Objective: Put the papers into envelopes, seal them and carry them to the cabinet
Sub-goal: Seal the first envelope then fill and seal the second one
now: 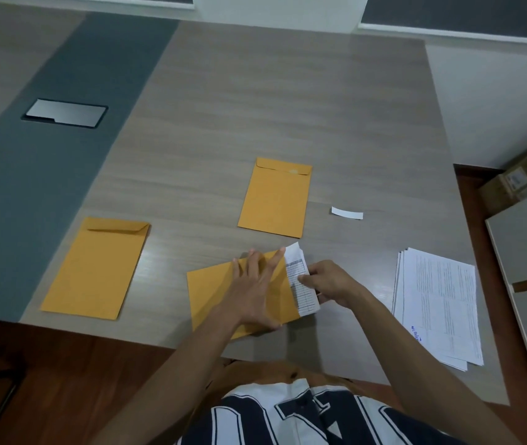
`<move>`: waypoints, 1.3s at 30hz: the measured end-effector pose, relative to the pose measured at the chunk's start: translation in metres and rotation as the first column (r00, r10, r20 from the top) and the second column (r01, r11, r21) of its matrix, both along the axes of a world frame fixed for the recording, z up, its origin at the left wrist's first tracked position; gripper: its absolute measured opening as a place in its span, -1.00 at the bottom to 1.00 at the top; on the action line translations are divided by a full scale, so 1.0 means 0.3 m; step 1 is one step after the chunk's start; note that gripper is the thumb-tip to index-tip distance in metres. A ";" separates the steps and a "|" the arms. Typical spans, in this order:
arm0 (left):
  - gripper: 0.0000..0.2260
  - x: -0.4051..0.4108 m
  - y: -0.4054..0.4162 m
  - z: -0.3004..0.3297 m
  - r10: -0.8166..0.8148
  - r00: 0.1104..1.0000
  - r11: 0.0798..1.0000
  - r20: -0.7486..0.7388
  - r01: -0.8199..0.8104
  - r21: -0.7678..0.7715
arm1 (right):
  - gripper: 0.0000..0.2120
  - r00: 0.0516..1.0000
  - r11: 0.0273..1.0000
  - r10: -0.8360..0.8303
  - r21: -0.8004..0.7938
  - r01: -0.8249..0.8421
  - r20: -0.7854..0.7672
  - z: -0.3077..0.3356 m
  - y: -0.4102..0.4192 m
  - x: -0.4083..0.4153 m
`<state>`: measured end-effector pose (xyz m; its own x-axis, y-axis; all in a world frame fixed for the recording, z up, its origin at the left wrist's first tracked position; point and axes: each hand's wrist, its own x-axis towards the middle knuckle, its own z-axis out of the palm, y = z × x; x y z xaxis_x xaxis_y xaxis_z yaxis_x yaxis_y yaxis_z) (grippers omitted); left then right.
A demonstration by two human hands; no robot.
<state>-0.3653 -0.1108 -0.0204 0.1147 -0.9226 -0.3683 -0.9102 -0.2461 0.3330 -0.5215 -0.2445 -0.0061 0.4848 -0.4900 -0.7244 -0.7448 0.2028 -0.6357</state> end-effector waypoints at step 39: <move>0.12 -0.036 -0.041 -0.087 -0.014 0.990 0.991 0.137 -0.004 0.136 | -0.92 0.992 0.804 0.110 -0.581 -0.124 -0.060 -0.120 -0.001 -0.016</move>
